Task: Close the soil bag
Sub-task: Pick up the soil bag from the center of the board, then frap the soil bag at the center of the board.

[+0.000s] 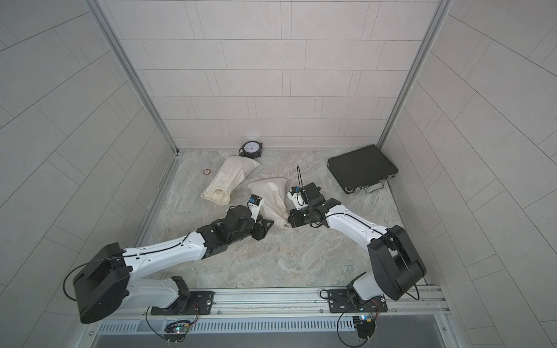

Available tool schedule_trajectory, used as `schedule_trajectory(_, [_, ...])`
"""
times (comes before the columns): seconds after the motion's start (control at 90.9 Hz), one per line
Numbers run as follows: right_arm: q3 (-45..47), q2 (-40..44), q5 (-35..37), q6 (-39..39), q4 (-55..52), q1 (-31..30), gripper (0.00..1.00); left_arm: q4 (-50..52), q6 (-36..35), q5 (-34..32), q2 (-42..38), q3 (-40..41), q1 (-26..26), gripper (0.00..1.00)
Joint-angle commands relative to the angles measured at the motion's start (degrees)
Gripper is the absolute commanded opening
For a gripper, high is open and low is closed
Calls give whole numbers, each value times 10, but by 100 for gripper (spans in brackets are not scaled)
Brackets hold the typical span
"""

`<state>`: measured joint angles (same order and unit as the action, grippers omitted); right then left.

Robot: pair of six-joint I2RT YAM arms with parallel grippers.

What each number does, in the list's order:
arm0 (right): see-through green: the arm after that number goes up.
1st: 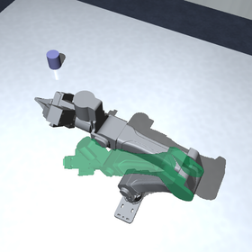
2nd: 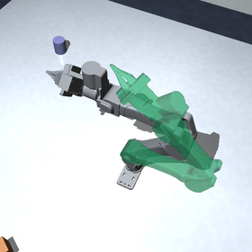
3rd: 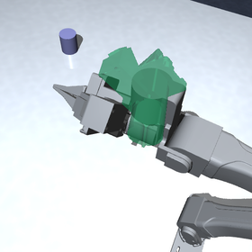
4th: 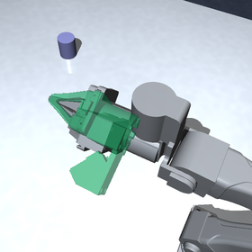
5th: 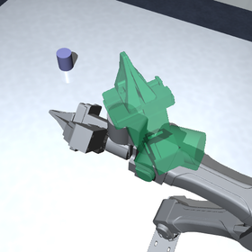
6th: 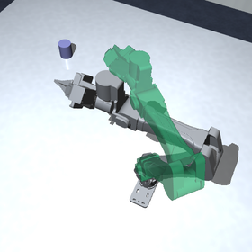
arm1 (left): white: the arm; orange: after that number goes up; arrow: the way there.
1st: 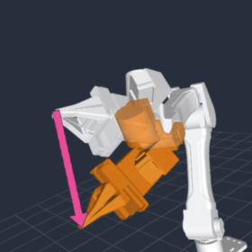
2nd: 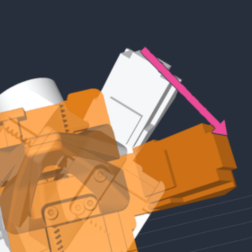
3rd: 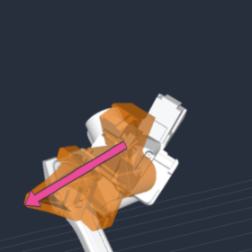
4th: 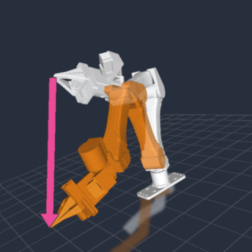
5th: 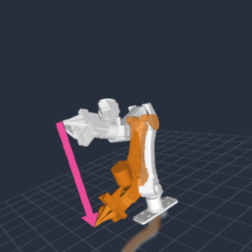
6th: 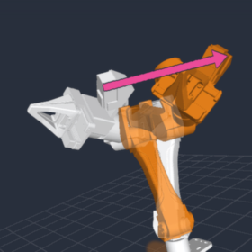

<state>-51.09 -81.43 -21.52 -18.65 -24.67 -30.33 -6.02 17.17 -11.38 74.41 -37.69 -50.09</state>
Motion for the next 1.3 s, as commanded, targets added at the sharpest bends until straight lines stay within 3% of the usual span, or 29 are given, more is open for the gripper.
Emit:
schedule_trajectory(0.0, [-2,74,36,-7,37,-9,0,-8,-52,-13,-20,-13,-20,59])
schedule_trajectory(0.253, [51,236,82,-37,219,-12,0,-74,-157,-13,-54,-20,-33,59])
schedule_trajectory(0.528, [62,268,57,-74,354,-17,0,-167,-290,38,-60,-33,-33,56])
schedule_trajectory(0.748, [28,243,49,-50,261,-18,0,-195,-344,26,-44,-52,-29,57])
schedule_trajectory(1.056, [44,257,41,-56,263,-18,0,-199,-376,132,-15,-78,-28,60])
schedule_trajectory(1.288, [25,269,32,-62,260,-18,0,-172,-386,186,29,-137,-28,43])
